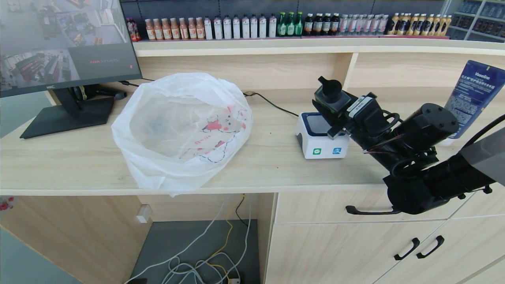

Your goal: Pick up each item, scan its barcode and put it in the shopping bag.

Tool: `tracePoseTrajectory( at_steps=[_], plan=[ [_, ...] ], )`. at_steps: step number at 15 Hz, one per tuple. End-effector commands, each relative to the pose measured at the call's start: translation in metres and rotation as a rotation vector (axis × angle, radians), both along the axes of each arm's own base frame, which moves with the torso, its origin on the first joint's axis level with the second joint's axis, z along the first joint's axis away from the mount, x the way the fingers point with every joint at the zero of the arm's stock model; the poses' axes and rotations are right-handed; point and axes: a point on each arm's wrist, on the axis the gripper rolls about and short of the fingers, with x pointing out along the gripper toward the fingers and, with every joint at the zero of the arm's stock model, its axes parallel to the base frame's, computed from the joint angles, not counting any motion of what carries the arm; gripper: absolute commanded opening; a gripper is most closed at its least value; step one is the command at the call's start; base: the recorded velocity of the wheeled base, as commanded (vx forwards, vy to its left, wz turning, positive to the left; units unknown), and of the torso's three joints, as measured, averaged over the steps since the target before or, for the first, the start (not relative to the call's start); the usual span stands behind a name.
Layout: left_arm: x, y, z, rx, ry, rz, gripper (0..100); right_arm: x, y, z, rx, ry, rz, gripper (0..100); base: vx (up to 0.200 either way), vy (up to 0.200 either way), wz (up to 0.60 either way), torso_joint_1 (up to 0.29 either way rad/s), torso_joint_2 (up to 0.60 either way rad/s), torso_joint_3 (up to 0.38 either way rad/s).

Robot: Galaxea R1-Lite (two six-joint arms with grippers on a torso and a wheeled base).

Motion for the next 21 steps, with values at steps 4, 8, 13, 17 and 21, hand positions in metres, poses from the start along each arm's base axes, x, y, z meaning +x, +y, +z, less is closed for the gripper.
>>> tracePoseTrajectory(
  at_steps=[4,8,13,17,21],
  plan=[
    [0.0,0.0,0.0,0.0,0.0,0.0,100,0.0,0.001,-0.002,-0.004,0.004,0.002,0,0.0,0.0,0.0,0.0,0.0,0.0],
    [0.0,0.0,0.0,0.0,0.0,0.0,100,-0.001,0.0,0.001,-0.002,-0.002,0.002,0,0.0,0.0,0.0,0.0,0.0,0.0],
    [0.0,0.0,0.0,0.0,0.0,0.0,100,-0.007,0.005,0.01,0.017,-0.015,0.024,0,0.0,0.0,0.0,0.0,0.0,0.0],
    [0.0,0.0,0.0,0.0,0.0,0.0,100,-0.02,0.011,0.027,0.08,-0.027,0.021,0,0.0,0.0,0.0,0.0,0.0,0.0],
    [0.0,0.0,0.0,0.0,0.0,0.0,100,-0.044,0.037,0.044,0.279,0.042,0.039,0,0.0,0.0,0.0,0.0,0.0,0.0]
  ],
)
